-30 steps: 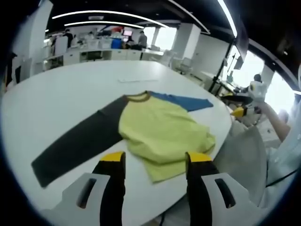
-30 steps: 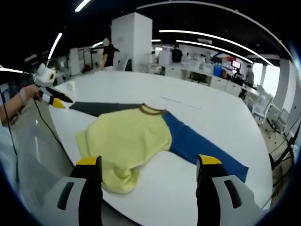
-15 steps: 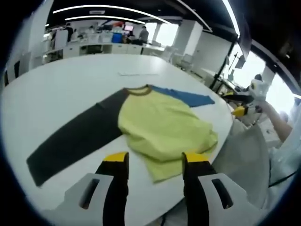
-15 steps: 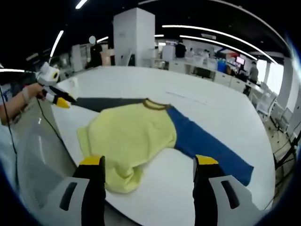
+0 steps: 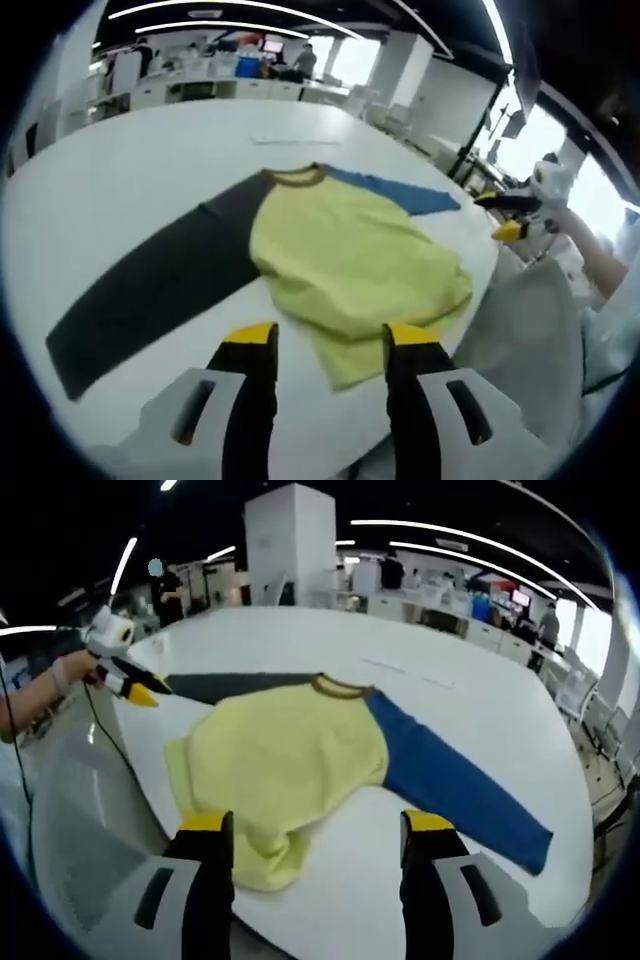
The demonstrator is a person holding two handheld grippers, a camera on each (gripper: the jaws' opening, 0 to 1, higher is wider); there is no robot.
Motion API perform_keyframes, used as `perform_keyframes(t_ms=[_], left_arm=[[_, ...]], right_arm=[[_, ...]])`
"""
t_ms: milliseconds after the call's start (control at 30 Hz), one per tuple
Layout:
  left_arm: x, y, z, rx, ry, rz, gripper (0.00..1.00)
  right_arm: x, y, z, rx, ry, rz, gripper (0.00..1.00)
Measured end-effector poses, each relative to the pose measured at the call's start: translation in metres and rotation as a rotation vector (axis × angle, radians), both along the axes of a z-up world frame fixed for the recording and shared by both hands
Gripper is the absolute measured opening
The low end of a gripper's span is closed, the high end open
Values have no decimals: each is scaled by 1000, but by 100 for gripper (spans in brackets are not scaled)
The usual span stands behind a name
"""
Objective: Fold the garment on the visible template until the final outline fits inside the template.
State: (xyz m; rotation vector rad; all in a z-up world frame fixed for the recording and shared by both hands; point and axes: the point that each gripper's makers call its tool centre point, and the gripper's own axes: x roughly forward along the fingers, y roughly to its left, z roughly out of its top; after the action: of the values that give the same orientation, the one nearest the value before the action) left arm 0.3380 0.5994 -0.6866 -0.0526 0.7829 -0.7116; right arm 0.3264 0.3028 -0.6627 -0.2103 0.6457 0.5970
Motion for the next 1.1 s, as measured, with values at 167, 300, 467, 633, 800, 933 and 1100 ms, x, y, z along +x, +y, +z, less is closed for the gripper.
perform_keyframes(t_ms=[167,300,467,633,800,933,1100], left_arm=[[1,-2,-8,0,18,-4,34],[4,-3,-14,-9,38,6,31],[7,-5,-24,-10,59,9,29],[10,-8,-32,-27,81,18,25],[12,-11,-40,-27,100,25,25],[13,-13,-46,-41,119,38,24],[13,-16,-52,-43,135,46,23]], right_arm=[[3,5,-8,7,32,14,58],[5,8,-15,6,49,29,55],[8,10,-25,-2,69,48,50],[8,16,-32,48,104,51,47],[10,17,-40,52,122,52,43],[10,19,-45,51,132,56,40],[6,21,-58,45,170,64,35]])
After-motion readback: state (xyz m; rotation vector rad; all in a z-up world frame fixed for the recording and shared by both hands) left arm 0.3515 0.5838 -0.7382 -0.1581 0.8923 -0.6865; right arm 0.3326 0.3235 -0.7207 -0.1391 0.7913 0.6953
